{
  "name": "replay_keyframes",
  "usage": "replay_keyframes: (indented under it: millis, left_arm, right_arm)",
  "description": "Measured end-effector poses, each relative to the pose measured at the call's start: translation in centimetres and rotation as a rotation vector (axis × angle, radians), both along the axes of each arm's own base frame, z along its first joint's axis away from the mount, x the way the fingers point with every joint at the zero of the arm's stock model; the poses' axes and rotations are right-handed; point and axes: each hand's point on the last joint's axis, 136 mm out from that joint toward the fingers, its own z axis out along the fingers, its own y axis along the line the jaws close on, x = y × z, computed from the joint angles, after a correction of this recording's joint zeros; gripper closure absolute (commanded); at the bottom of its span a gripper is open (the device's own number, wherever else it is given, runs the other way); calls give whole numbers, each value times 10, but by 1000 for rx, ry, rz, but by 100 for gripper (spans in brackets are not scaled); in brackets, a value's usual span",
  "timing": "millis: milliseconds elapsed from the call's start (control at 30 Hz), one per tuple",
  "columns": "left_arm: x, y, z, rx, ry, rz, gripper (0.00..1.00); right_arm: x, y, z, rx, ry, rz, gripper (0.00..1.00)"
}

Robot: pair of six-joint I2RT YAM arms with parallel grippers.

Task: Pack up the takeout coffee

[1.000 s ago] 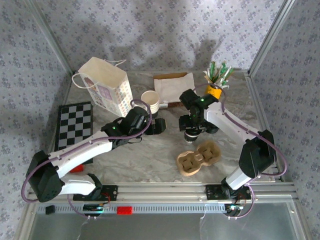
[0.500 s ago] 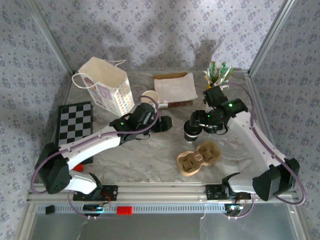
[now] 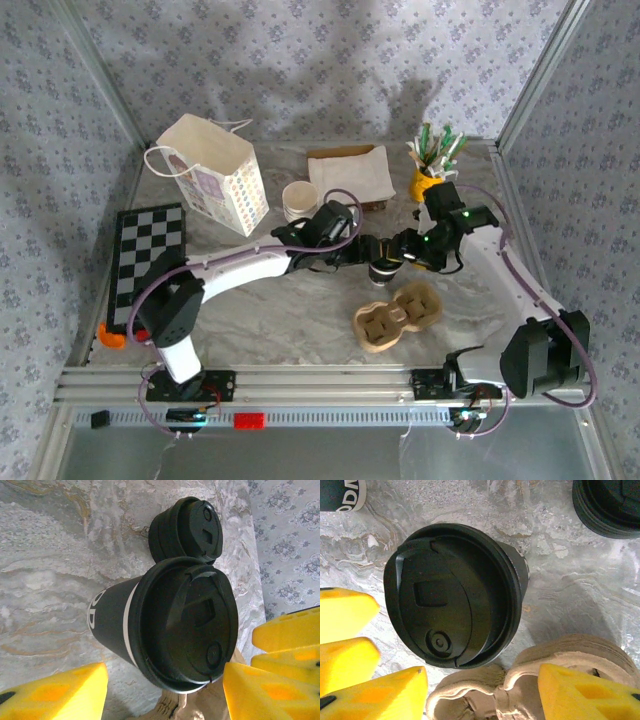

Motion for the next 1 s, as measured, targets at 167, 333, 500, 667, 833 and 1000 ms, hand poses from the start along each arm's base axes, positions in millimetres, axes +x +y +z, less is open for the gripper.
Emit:
replay_keyframes:
  millis: [167,333,500,667,833,1000]
  left_arm:
    - [1,-2,-9,21,18,-4,46]
    - [2,-5,-12,29,26,-7,45]
    - [2,-8,-14,35,37,-14,46]
    - [1,-7,-18,46,41,-21,51]
    - [1,-8,-18,47,41,-26,54]
    - [1,-8,-18,49,36,-31,56]
  right_arm:
    - [3,1,-3,3,4,5,45]
    - [3,0,-11,-4,17,14,49]
    - [4,0,-16,-6,24,16,50]
    - [4,0,-19,-2,26,18,52]
    - [6,1,-20,5,20,19,53]
    - [6,5,-21,14,13,28,55]
